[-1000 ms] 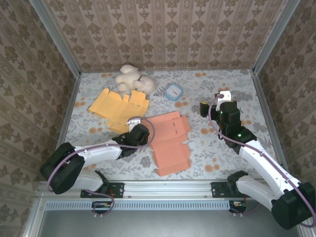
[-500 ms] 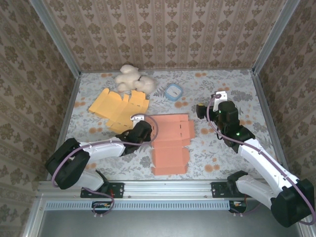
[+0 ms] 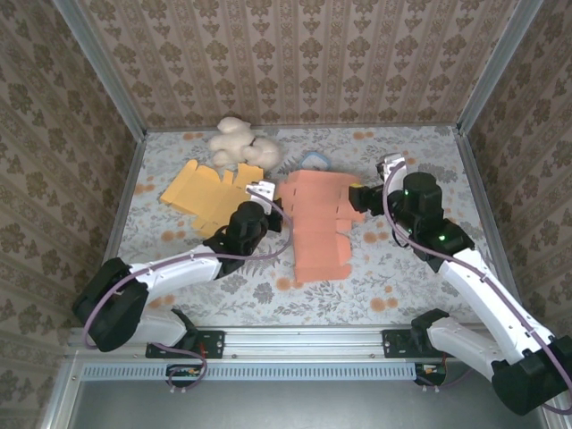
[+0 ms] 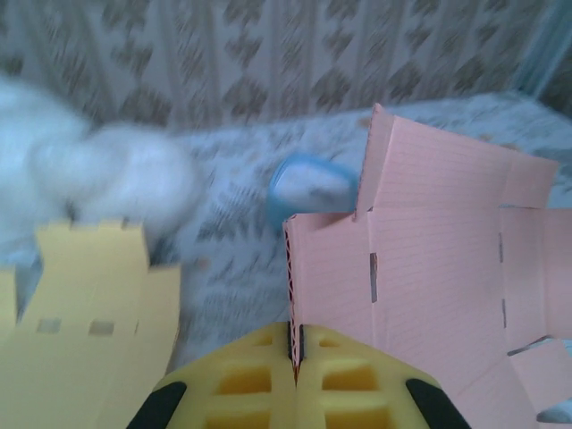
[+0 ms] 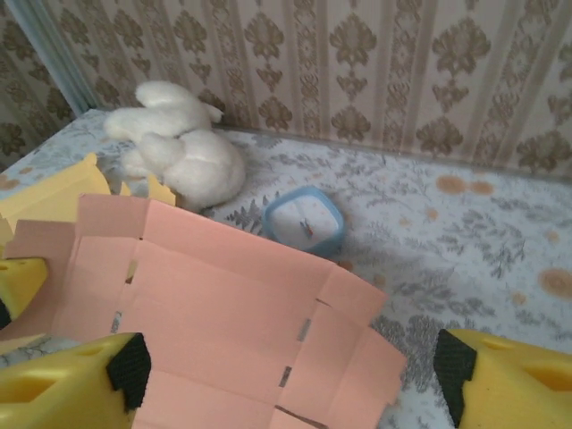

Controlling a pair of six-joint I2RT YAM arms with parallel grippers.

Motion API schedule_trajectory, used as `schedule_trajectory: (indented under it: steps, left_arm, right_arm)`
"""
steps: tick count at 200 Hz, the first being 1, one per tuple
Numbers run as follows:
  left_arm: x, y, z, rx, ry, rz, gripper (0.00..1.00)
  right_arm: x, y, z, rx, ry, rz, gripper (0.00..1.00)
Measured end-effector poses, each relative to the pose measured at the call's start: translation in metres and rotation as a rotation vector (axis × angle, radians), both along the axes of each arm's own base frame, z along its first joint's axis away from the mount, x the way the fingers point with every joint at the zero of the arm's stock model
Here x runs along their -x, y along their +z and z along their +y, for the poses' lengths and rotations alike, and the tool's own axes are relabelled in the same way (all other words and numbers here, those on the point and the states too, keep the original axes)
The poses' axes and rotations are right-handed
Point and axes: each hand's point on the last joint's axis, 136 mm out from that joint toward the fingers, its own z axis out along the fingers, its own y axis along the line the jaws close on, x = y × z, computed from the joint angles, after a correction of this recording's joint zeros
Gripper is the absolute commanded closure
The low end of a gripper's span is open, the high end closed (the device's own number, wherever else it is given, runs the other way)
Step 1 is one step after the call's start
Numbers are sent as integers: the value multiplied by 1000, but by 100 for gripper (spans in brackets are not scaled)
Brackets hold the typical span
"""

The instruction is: Fold the paper box

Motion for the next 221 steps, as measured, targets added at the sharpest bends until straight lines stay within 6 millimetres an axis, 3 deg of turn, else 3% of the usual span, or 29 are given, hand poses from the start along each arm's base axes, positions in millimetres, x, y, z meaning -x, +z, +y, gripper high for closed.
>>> schedule_trajectory:
  steps: [28, 58, 88, 118, 146, 221]
  left_arm:
    - [2, 29, -17, 5, -100, -145, 100]
    - [2, 38, -24, -4, -133, -227, 100]
    - [6, 33, -23, -13, -147, -261, 100]
    - [10, 25, -17, -29, -154, -278, 100]
    - [12, 22, -15, -39, -157, -291, 100]
    - [20, 14, -11, -54, -175, -318, 100]
  right_arm:
    - [-12, 29, 13, 101, 86, -30, 32]
    - [-22, 45, 38, 273, 284, -17, 35]
    - [-17, 16, 46, 490, 470, 39, 36]
    - [-18, -31, 33, 647, 578, 164, 42]
    - [-30, -57, 22, 713, 621, 227, 41]
    - [-37, -60, 15, 820, 689, 163, 39]
